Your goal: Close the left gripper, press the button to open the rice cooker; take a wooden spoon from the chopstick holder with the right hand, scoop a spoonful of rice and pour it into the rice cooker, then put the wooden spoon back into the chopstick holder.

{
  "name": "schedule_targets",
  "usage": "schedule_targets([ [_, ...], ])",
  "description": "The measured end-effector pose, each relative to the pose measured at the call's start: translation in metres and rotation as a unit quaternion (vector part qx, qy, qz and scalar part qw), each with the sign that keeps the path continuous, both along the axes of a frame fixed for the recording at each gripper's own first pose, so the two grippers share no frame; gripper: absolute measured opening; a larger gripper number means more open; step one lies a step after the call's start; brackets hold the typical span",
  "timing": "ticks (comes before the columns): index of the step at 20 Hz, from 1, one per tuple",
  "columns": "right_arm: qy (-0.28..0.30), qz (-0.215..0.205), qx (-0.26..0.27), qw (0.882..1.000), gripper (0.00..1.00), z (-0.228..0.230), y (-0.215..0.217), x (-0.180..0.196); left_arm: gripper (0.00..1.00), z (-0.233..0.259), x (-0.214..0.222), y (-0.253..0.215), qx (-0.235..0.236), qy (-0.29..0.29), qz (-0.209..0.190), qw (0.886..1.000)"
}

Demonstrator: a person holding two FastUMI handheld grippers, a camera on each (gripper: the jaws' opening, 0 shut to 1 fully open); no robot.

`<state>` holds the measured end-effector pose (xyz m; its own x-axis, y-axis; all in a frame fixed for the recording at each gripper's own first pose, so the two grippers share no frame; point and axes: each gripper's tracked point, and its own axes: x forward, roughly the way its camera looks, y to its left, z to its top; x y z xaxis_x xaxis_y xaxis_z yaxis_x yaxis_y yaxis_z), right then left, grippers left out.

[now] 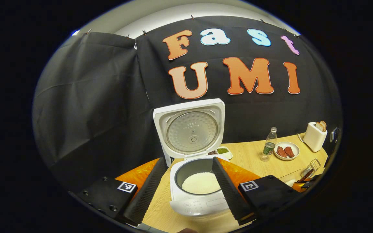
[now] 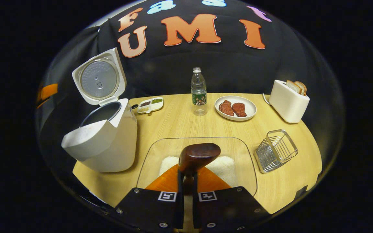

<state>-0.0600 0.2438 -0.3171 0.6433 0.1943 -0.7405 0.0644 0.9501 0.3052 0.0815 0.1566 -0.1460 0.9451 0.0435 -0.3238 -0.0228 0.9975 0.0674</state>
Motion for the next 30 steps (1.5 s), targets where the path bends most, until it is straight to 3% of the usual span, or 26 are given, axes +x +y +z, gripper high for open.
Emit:
schedule_targets([
  [7, 0.039, -0.024, 0.073, 0.996, 0.11, 0.000, 0.007, 0.006, 0.97, -0.003, -0.001, 0.005, -0.004, 0.002, 0.004, 1.000],
  [14, 0.087, -0.039, 0.177, 0.980, 0.11, -0.009, 0.004, 0.015, 0.97, -0.004, -0.002, 0.009, -0.002, 0.002, 0.006, 1.000],
  [19, 0.111, -0.080, 0.286, 0.948, 0.11, -0.013, -0.010, 0.018, 0.97, 0.003, -0.004, 0.004, 0.003, -0.001, -0.003, 1.000],
  [24, 0.109, -0.146, 0.405, 0.896, 0.11, -0.009, -0.039, 0.018, 1.00, 0.007, -0.002, -0.010, -0.007, -0.002, -0.009, 1.000],
  [28, 0.100, -0.169, 0.412, 0.890, 0.10, -0.006, -0.065, 0.014, 0.97, 0.013, -0.004, -0.021, -0.005, -0.008, -0.013, 1.000],
  [30, 0.087, -0.179, 0.431, 0.880, 0.10, 0.007, -0.078, 0.017, 1.00, 0.014, -0.007, -0.027, -0.003, -0.009, -0.021, 1.000],
])
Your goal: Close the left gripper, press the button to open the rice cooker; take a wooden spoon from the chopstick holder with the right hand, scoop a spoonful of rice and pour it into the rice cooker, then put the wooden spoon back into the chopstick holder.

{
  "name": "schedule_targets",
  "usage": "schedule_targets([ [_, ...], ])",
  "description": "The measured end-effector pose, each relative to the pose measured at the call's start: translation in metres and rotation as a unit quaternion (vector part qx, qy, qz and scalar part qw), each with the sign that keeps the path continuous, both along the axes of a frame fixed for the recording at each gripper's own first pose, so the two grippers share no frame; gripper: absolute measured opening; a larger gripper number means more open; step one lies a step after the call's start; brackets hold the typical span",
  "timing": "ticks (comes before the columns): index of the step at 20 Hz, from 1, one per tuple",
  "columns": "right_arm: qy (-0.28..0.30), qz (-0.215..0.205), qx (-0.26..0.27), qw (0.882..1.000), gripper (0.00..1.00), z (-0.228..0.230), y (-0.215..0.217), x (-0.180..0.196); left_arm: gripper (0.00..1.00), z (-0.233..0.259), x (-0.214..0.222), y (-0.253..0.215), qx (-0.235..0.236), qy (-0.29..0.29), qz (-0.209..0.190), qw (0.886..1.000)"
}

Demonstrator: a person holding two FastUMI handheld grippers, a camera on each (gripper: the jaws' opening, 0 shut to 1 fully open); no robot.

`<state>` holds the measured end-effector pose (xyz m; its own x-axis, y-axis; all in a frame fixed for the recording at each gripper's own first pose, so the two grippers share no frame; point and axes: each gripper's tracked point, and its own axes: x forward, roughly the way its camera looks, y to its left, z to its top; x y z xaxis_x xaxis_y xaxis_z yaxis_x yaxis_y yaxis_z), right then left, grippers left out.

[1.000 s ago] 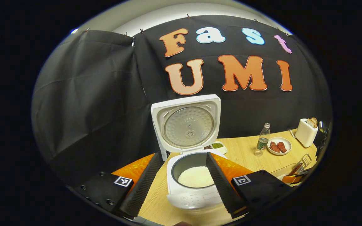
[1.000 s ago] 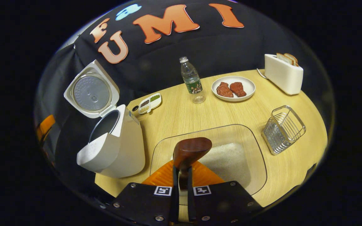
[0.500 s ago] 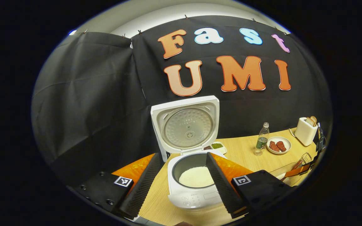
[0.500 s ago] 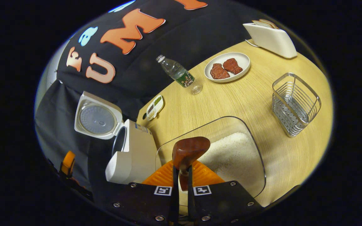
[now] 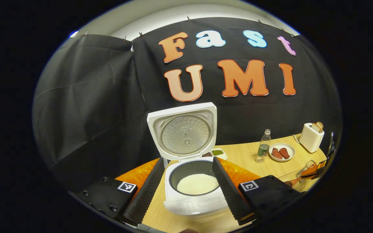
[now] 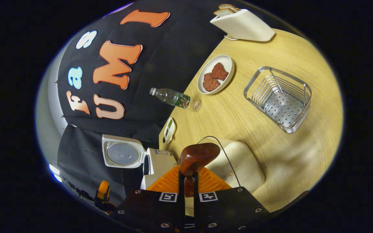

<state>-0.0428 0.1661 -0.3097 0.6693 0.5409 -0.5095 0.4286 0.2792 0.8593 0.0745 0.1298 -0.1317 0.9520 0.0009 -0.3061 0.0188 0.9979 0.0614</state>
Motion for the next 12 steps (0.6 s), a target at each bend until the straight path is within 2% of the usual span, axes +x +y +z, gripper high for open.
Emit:
schedule_targets([
  [1, -0.006, -0.009, 0.012, 1.000, 0.11, 0.007, -0.006, 0.004, 0.97, 0.001, -0.001, -0.004, 0.001, -0.002, -0.002, 1.000],
  [2, -0.014, -0.018, 0.024, 0.999, 0.10, 0.016, -0.009, 0.008, 1.00, 0.002, -0.003, -0.006, 0.001, -0.004, -0.003, 1.000],
  [4, -0.026, -0.033, 0.042, 0.998, 0.10, 0.030, -0.015, 0.016, 0.97, 0.003, -0.002, -0.010, 0.002, -0.006, -0.003, 1.000],
  [5, -0.029, -0.036, 0.047, 0.998, 0.06, 0.035, -0.016, 0.020, 0.97, 0.002, -0.002, -0.011, 0.002, -0.006, -0.003, 1.000],
  [6, -0.033, -0.040, 0.050, 0.997, 0.11, 0.042, -0.017, 0.023, 0.97, 0.003, -0.003, -0.013, 0.001, -0.007, -0.002, 1.000],
  [12, -0.064, -0.060, 0.100, 0.991, 0.10, 0.097, -0.015, 0.051, 1.00, 0.001, -0.006, 0.000, -0.006, -0.011, 0.018, 1.000],
])
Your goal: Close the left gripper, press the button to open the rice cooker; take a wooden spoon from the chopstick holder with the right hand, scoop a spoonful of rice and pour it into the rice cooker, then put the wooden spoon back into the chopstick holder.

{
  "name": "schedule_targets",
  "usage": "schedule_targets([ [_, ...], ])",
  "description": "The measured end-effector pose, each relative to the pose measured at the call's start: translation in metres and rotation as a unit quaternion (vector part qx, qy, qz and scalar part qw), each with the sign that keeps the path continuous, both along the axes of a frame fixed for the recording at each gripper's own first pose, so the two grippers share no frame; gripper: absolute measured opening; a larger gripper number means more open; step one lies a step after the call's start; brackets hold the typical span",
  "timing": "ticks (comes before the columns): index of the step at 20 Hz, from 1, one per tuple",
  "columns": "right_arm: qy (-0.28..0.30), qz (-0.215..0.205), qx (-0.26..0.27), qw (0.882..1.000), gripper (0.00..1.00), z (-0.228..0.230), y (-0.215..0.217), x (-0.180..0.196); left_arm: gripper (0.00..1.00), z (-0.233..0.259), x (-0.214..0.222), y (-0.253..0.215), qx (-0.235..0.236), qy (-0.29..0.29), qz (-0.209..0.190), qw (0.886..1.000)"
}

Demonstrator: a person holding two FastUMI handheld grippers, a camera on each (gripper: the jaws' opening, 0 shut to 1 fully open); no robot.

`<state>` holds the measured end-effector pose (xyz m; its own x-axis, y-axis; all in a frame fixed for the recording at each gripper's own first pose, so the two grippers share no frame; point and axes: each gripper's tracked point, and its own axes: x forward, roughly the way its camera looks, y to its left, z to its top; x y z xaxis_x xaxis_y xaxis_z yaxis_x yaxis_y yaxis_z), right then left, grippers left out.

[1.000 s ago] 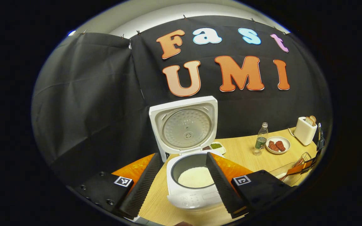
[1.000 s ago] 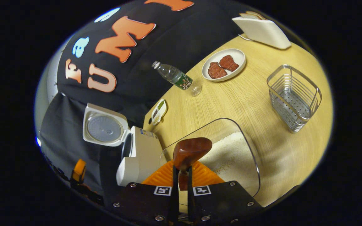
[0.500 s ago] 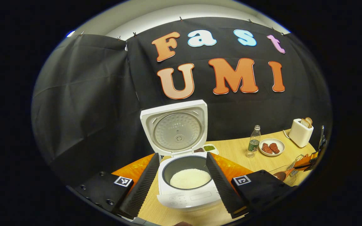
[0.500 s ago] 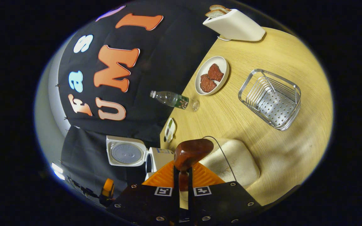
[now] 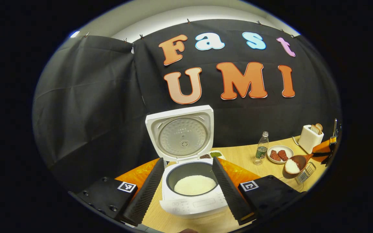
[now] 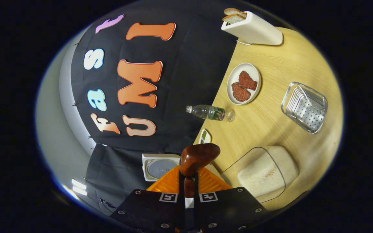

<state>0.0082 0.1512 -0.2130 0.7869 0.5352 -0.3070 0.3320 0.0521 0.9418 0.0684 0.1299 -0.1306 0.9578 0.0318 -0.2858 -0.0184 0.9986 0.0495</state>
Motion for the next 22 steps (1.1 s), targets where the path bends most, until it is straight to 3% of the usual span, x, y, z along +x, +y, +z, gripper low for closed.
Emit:
schedule_targets([
  [7, -0.014, 0.028, 0.007, 0.999, 0.10, 0.039, 0.048, 0.040, 1.00, -0.010, -0.011, 0.042, 0.002, -0.002, 0.047, 0.999],
  [13, -0.005, 0.055, 0.014, 0.998, 0.10, 0.055, 0.104, 0.072, 1.00, -0.023, -0.028, 0.127, 0.010, 0.001, 0.125, 0.992],
  [19, -0.009, 0.099, -0.015, 0.995, 0.10, 0.063, 0.178, 0.109, 0.98, -0.044, -0.054, 0.189, 0.003, 0.019, 0.185, 0.983],
  [22, -0.034, 0.126, -0.076, 0.988, 0.10, 0.067, 0.211, 0.126, 0.97, -0.051, -0.054, 0.205, 0.001, 0.021, 0.198, 0.980],
])
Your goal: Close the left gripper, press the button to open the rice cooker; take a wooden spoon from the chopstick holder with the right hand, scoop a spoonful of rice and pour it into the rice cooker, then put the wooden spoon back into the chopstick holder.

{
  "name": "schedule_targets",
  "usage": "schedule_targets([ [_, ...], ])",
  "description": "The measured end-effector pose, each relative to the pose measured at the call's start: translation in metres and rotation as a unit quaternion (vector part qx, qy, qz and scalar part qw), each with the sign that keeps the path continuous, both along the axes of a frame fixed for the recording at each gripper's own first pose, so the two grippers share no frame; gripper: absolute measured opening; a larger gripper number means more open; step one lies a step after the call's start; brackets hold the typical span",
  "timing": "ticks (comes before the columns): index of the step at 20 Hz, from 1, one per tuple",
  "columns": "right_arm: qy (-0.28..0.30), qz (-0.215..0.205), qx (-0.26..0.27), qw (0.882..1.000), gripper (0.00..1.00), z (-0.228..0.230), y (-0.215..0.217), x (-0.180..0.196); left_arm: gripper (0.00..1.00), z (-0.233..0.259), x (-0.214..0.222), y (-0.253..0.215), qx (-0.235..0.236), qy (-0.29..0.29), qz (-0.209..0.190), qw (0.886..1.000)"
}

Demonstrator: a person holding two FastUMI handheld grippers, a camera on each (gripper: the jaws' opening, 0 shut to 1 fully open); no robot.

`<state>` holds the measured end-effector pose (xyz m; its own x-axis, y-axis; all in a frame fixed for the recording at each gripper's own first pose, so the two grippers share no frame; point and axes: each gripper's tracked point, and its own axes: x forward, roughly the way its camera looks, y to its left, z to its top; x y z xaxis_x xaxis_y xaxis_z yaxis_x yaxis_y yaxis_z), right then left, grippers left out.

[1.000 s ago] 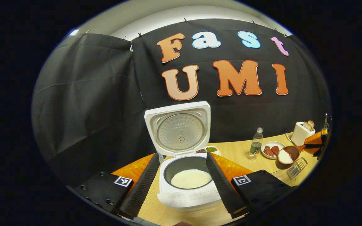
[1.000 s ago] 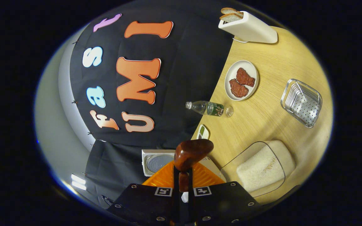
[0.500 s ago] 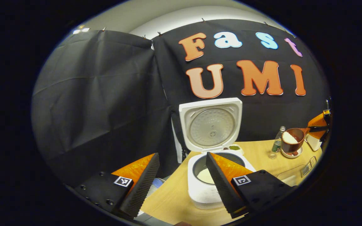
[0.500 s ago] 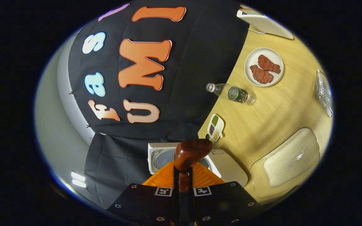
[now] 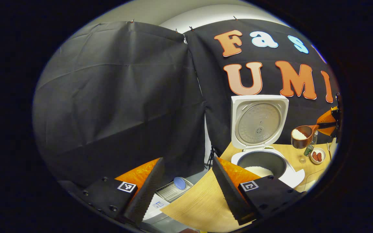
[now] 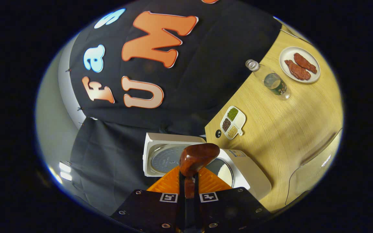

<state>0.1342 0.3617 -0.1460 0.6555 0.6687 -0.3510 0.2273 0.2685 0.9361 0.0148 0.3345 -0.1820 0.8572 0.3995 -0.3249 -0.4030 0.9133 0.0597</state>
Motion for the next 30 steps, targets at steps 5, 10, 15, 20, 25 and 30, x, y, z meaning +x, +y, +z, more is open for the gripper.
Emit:
schedule_targets([
  [5, -0.072, 0.051, -0.118, 0.989, 0.10, 0.009, 0.042, 0.028, 1.00, -0.014, -0.004, 0.010, -0.003, 0.009, 0.002, 1.000],
  [10, -0.131, 0.084, -0.226, 0.962, 0.10, 0.005, 0.065, 0.040, 1.00, -0.023, -0.008, 0.019, -0.004, 0.021, 0.008, 1.000],
  [15, -0.153, 0.099, -0.259, 0.948, 0.10, 0.007, 0.081, 0.040, 1.00, -0.025, -0.002, 0.026, -0.001, 0.029, 0.007, 1.000],
  [20, -0.185, 0.112, -0.302, 0.929, 0.10, 0.012, 0.088, 0.039, 1.00, -0.028, 0.003, 0.029, 0.002, 0.028, 0.000, 1.000],
  [25, -0.238, 0.133, -0.342, 0.899, 0.10, 0.022, 0.097, 0.037, 1.00, -0.032, 0.009, 0.029, -0.002, 0.028, -0.004, 1.000],
  [30, -0.282, 0.150, -0.380, 0.868, 0.10, 0.027, 0.108, 0.032, 1.00, -0.036, 0.010, 0.032, -0.003, 0.030, -0.002, 1.000],
])
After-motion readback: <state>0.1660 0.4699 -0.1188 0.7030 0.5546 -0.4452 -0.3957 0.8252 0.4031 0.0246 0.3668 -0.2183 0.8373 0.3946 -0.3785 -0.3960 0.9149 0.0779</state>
